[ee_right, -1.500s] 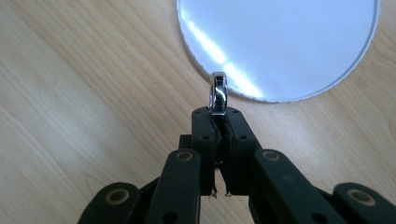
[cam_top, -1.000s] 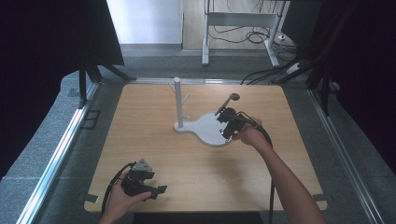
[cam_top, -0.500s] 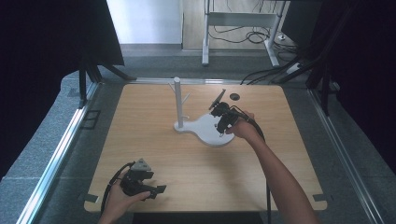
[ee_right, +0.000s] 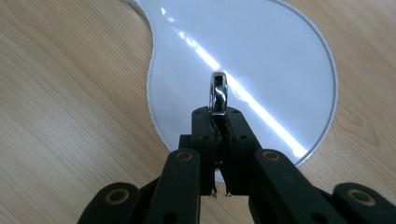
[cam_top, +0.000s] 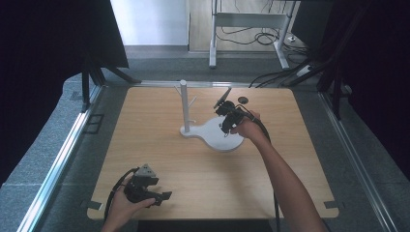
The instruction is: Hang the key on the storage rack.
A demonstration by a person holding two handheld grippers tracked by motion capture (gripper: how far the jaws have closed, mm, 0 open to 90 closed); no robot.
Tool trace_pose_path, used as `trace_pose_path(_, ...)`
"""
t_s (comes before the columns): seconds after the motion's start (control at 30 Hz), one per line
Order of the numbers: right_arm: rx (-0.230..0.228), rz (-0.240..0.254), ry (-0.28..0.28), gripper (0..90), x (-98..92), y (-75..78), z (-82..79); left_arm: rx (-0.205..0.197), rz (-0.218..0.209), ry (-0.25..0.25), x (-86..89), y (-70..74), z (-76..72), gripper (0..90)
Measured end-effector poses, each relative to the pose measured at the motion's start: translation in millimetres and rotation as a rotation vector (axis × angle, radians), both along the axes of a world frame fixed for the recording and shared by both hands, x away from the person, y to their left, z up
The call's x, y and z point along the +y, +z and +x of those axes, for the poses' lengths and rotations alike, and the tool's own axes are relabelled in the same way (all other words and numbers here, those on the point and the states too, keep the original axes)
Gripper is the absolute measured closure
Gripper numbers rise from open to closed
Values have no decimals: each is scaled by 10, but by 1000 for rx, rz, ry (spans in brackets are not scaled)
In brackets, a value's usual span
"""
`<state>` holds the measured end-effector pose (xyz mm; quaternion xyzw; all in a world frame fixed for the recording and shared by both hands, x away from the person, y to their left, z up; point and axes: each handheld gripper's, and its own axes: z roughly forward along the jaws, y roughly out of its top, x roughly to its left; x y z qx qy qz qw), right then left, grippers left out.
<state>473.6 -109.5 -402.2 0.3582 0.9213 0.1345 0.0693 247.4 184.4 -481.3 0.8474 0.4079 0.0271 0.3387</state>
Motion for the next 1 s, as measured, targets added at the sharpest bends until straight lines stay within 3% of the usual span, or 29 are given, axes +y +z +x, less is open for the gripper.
trace_pose_path(0.23,-15,-9,-10,846,63,54,100,-1,3,-3,2,-1,2,230)
trace_pose_path(0.5,-29,17,-19,846,175,147,219,-7,-4,3,36,15,1,231)
trace_pose_path(1.0,-35,19,-11,846,354,237,306,-10,-2,0,42,21,0,230)
